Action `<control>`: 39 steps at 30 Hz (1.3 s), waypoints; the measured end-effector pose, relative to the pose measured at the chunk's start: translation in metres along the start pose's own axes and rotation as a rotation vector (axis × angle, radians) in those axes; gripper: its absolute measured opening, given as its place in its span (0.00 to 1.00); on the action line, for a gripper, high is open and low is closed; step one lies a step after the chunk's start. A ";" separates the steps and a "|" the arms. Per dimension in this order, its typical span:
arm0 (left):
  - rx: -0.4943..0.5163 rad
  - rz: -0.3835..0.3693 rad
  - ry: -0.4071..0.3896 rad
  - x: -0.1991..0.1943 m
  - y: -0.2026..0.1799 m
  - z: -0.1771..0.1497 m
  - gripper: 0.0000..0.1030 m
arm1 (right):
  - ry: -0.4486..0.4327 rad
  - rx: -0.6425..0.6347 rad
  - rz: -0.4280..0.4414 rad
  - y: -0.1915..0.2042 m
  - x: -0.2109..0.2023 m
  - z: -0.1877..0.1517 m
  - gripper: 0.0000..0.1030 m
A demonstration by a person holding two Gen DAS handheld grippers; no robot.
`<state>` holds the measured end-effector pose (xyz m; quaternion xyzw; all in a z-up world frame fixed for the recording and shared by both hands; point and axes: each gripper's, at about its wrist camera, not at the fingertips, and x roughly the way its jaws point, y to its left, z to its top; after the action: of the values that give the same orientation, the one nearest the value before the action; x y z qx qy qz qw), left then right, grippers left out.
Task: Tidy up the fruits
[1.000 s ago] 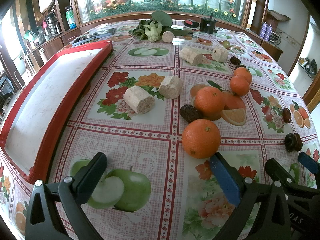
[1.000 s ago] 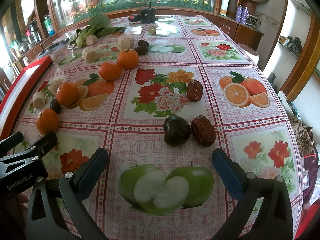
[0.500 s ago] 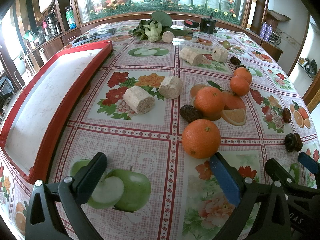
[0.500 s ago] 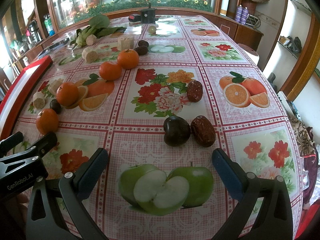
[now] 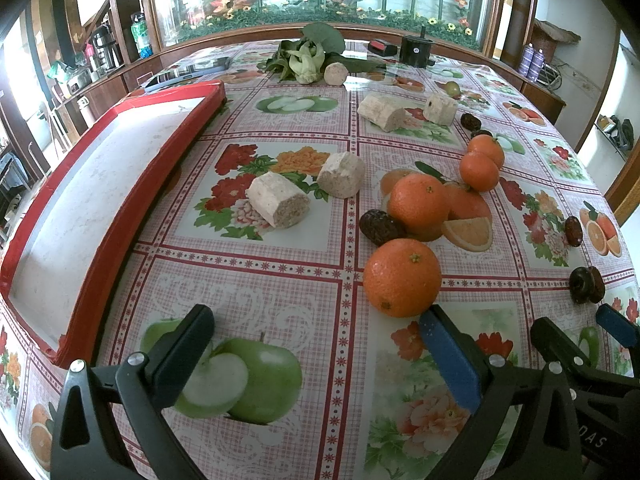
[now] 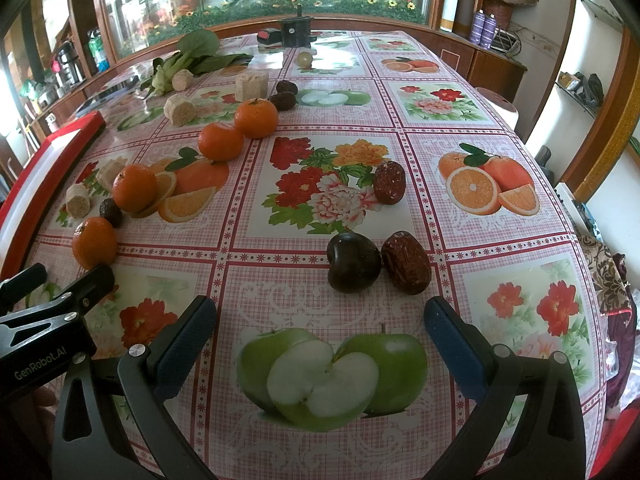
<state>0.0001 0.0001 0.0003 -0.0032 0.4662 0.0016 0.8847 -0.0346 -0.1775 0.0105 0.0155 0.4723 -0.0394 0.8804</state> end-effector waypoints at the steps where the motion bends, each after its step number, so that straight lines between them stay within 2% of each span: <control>1: 0.000 0.000 0.000 0.000 0.000 0.000 1.00 | 0.000 0.000 0.000 0.000 0.000 0.000 1.00; 31: 0.000 -0.001 0.000 0.000 0.000 0.000 1.00 | 0.002 0.000 0.000 0.000 0.001 0.001 1.00; 35: 0.002 -0.002 0.013 -0.001 -0.001 0.002 1.00 | 0.021 -0.005 -0.001 0.000 0.003 0.005 1.00; 39: 0.023 -0.014 0.027 0.002 -0.001 0.005 1.00 | 0.088 -0.046 0.013 0.001 0.006 0.009 1.00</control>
<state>0.0053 -0.0004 0.0016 0.0038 0.4781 -0.0099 0.8783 -0.0234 -0.1773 0.0108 -0.0001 0.5112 -0.0221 0.8592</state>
